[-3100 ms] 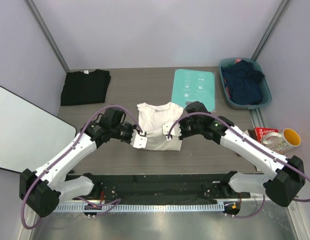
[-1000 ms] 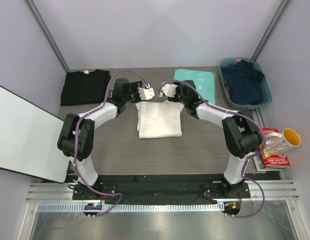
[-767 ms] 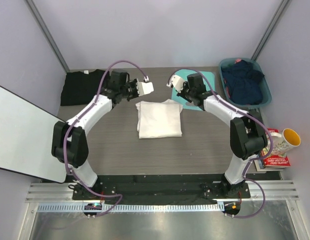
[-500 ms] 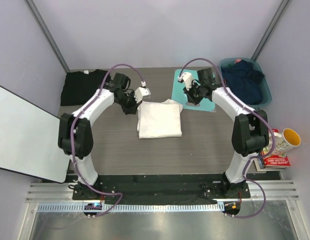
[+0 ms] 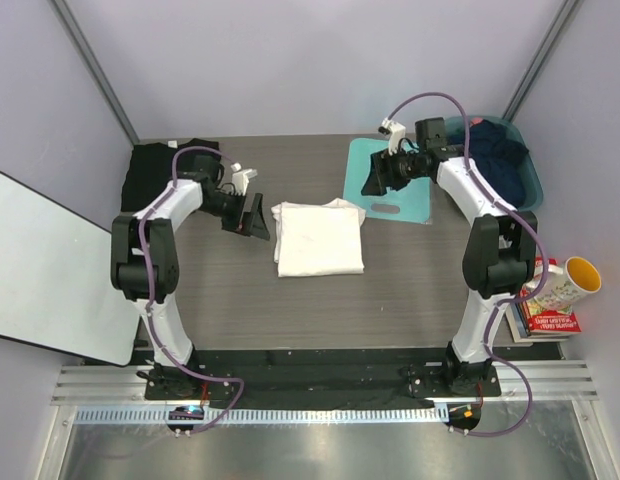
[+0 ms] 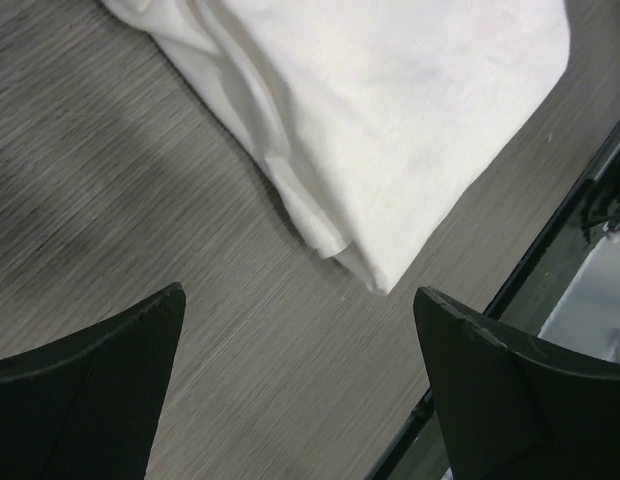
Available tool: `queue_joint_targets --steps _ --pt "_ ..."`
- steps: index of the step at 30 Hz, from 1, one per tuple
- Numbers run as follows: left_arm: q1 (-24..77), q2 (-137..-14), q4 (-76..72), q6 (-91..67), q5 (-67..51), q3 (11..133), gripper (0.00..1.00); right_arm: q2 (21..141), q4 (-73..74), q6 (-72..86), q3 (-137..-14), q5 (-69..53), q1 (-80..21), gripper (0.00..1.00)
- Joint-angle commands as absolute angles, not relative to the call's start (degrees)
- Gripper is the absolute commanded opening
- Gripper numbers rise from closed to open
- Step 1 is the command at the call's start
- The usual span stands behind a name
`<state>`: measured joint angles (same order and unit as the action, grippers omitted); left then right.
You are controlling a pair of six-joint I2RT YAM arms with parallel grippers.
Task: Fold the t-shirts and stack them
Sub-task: Fold the tshirt
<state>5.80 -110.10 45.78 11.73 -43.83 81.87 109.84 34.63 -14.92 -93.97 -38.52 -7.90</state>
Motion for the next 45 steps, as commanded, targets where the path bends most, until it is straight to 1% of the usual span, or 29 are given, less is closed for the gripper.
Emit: queue_joint_targets --steps 1,5,7,9,10,11,12,13,14,15,16,17,18,21,26,31,37,45 --pt "6.7 -109.8 37.2 3.0 -49.2 79.6 0.97 110.9 28.0 -4.1 -93.4 -50.7 -9.4 0.67" --pt "6.9 -111.9 32.1 -1.1 -48.1 77.5 1.0 111.6 27.7 -4.7 -92.7 -53.4 -11.2 0.63" --pt "6.9 -112.2 28.1 -3.2 -47.3 76.2 1.0 111.4 27.8 -6.1 -91.9 -53.7 -11.9 0.63" --pt "7.3 -112.1 25.1 -5.5 -44.6 73.7 1.0 110.2 29.5 -12.5 -91.8 -53.0 -13.9 0.66" --pt "7.4 -112.0 22.6 -6.2 -44.3 72.9 1.0 109.4 31.6 -15.4 -91.1 -52.1 -14.9 0.72" --pt "7.5 -111.9 21.7 -6.8 -44.0 71.8 1.0 107.6 32.9 -24.2 -90.5 -49.2 -16.8 0.75" --pt "7.9 -111.3 21.2 -7.1 -42.2 71.5 1.0 106.2 34.4 -28.9 -88.1 -46.5 -18.2 0.77" --pt "7.9 -110.9 20.0 -7.4 -41.5 71.1 1.0 105.0 35.1 -33.4 -86.6 -44.0 -19.4 0.82" --pt "8.0 -110.6 19.6 -7.6 -40.7 70.4 1.0 103.8 35.4 -38.7 -84.8 -38.9 -21.7 0.84" --pt "8.0 -110.1 19.2 -8.4 -39.6 70.1 1.0 101.7 35.4 -47.0 -81.2 -36.5 -22.8 0.89" --pt "8.1 -110.0 18.7 -8.7 -37.8 69.8 1.0 100.6 35.3 -51.9 -79.3 -34.0 -23.8 0.97" --pt "8.0 -110.1 18.6 -8.9 -36.9 69.8 1.0 99.3 34.6 -55.5 -77.2 -32.3 -24.8 1.0" --pt "8.0 -110.1 18.9 -9.3 -36.0 69.8 1.0 97.2 31.8 -61.2 -73.1 -28.3 -26.8 1.0" --pt "8.0 -109.4 18.5 -9.4 -33.7 69.4 1.0 94.4 27.4 -65.8 -68.3 -25.1 -30.1 1.0" --pt "8.0 -108.7 17.3 -9.6 -33.3 68.6 1.0 92.2 20.9 -68.4 -64.4 -19.0 -37.1 1.0" --pt "8.0 -108.6 16.2 -9.8 -33.7 67.8 1.0 92.3 9.9 -71.0 -59.5 -9.7 -46.0 1.0" --pt "7.0 -107.6 15.4 -10.2 -33.8 67.1 1.0 95.4 6.3 -68.6 -60.4 -6.8 -52.0 1.0" --pt "4.4 -107.2 14.0 -11.1 -35.2 67.0 1.0 97.7 3.4 -63.4 -58.8 -7.7 -54.5 1.0"
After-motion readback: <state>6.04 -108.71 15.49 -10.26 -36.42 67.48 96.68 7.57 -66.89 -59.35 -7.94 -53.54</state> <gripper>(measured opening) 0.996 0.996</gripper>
